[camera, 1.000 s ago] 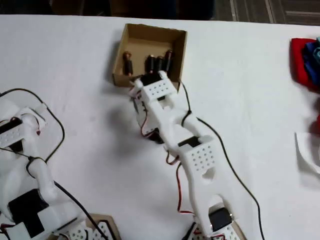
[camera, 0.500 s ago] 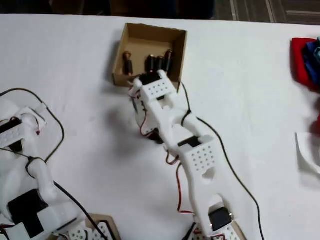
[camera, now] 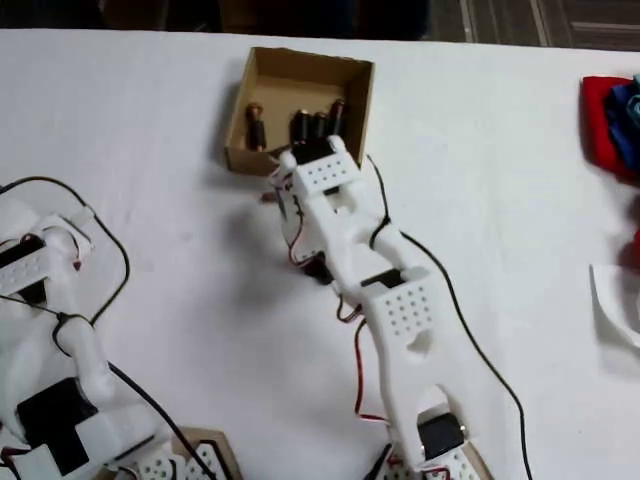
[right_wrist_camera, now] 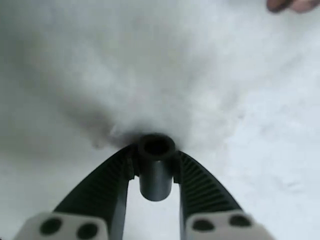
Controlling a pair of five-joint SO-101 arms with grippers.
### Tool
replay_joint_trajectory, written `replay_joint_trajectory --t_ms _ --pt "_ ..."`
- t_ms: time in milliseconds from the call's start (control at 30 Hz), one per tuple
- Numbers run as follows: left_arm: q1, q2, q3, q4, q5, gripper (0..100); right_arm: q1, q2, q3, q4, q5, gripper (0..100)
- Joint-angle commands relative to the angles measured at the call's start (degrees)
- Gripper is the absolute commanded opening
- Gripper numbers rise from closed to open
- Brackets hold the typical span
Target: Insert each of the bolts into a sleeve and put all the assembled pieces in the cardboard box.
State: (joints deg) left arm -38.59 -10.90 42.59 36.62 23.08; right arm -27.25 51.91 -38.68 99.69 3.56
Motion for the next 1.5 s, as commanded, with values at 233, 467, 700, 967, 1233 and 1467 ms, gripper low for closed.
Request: replay_joint_trajectory --t_ms 233,467,700,967,1233,1467 --pt "25.1 -0.2 -2.5 5.9 -32.5 2 10.6 -40.9 11.5 1.6 1.6 2.0" --pt "39.1 -0.3 -3.6 7.3 -38.1 3 31.5 -62.1 40.1 -2.2 10.8 2.0" --pt "46.5 5.1 -19.8 19.0 -56.3 31 41.0 -76.4 59.5 -9.6 15.5 2.0" --pt "47.0 34.1 -61.8 46.7 -65.0 29 46.8 -87.3 70.3 -12.4 15.6 2.0" --pt "49.9 54.9 -96.7 65.8 -64.8 29 48.0 -88.8 74.3 -13.7 19.3 2.0" --pt "56.7 56.0 -97.3 63.7 -67.9 29 51.6 -88.8 78.0 -17.5 19.3 2.0"
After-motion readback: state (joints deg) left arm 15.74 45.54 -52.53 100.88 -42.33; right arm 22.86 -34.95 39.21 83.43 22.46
